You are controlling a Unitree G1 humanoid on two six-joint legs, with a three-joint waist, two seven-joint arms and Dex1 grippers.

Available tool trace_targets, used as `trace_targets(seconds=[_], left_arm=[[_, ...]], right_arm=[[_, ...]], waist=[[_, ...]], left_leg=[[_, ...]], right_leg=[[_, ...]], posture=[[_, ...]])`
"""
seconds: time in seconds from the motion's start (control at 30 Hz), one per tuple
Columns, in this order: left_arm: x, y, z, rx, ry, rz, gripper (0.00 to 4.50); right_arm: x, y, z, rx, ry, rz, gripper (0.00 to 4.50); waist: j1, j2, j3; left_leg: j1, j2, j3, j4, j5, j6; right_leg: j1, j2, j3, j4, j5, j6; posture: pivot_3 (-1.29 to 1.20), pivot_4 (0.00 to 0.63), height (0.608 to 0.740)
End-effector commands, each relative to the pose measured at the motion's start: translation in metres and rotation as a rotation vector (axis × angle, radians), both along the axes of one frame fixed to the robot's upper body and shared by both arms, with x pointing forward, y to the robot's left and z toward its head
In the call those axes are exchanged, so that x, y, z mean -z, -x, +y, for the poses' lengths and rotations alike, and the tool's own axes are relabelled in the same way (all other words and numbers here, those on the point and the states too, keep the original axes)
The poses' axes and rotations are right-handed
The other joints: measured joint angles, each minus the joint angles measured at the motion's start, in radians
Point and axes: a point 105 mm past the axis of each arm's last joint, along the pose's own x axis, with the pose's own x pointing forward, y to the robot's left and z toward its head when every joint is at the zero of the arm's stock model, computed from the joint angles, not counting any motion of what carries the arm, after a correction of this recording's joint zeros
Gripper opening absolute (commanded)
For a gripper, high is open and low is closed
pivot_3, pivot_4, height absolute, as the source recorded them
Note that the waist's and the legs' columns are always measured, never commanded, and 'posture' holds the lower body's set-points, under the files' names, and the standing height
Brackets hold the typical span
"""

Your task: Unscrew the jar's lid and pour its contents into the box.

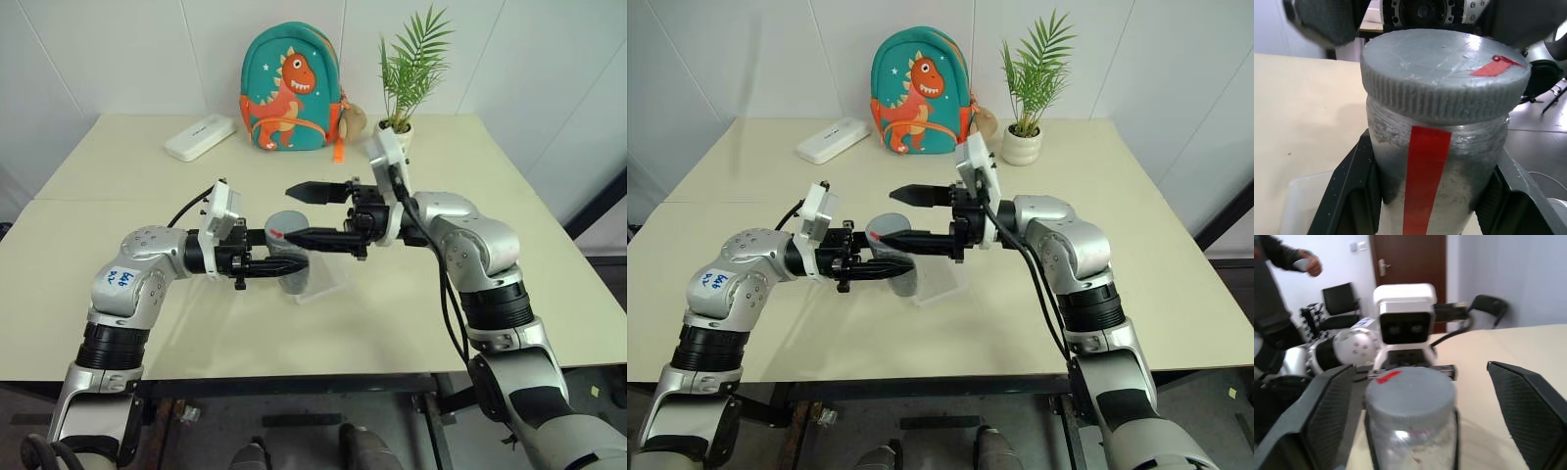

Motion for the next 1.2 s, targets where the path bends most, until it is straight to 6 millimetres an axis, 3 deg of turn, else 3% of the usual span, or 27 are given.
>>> trace_targets(seconds=[0.03, 0.2, 0.4, 0.67, 0.93, 1.2], left_arm=[[-0.009, -0.001, 0.007, -0.043, 0.014, -0.048, 1.96], [-0.006, -0.006, 0.009, -0.082, 0.009, -0.046, 1.96], [-0.006, -0.014, 0.005, -0.11, 0.003, -0.05, 1.96], [-0.006, -0.015, 0.0, -0.102, 0.018, -0.041, 1.96], [-0.007, -0.013, -0.001, -0.104, 0.024, -0.048, 1.96], [-0.005, -0.009, 0.002, -0.109, 0.02, -0.05, 1.96]], right_arm=[[-0.021, 0.005, -0.005, 0.031, -0.054, -0.091, 4.47], [-0.015, 0.007, 0.005, 0.065, -0.027, -0.089, 4.47], [-0.004, 0.018, 0.036, 0.072, 0.014, -0.108, 4.47], [0.003, 0.0, 0.051, 0.164, 0.057, -0.137, 4.47], [0.002, -0.013, 0.037, 0.209, 0.062, -0.157, 4.47], [0.0, -0.031, -0.011, 0.305, 0.079, -0.157, 4.47]], waist=[[0.0, 0.0, 0.0], [-0.001, 0.0, 0.0], [-0.001, 0.0, 0.0], [0.001, 0.0, 0.0], [0.001, 0.0, 0.0], [0.001, 0.0, 0.0]], left_leg=[[0.0, 0.0, 0.0, 0.0, 0.0, 0.0], [0.0, 0.0, 0.0, 0.0, 0.0, 0.0], [0.0, 0.0, 0.0, 0.0, 0.0, 0.0], [0.0, 0.0, 0.0, 0.0, 0.0, 0.0], [0.0, 0.0, 0.0, 0.0, 0.0, 0.0], [0.0, 0.0, 0.0, 0.0, 0.0, 0.0]], right_leg=[[0.0, 0.0, 0.0, 0.0, 0.0, 0.0], [0.0, 0.0, 0.0, 0.0, 0.0, 0.0], [0.0, 0.0, 0.0, 0.001, 0.0, 0.0], [0.0, 0.0, 0.0, 0.0, 0.0, 0.0], [0.0, 0.0, 0.0, 0.0, 0.002, 0.004], [0.0, 0.0, 0.0, 0.0, 0.002, 0.004]], posture=[[0.0, 0.15, 0.74], [0.0, 0.15, 0.74], [0.0, 0.15, 0.74], [0.0, 0.15, 0.74], [0.0, 0.15, 0.74], [0.0, 0.15, 0.74]])
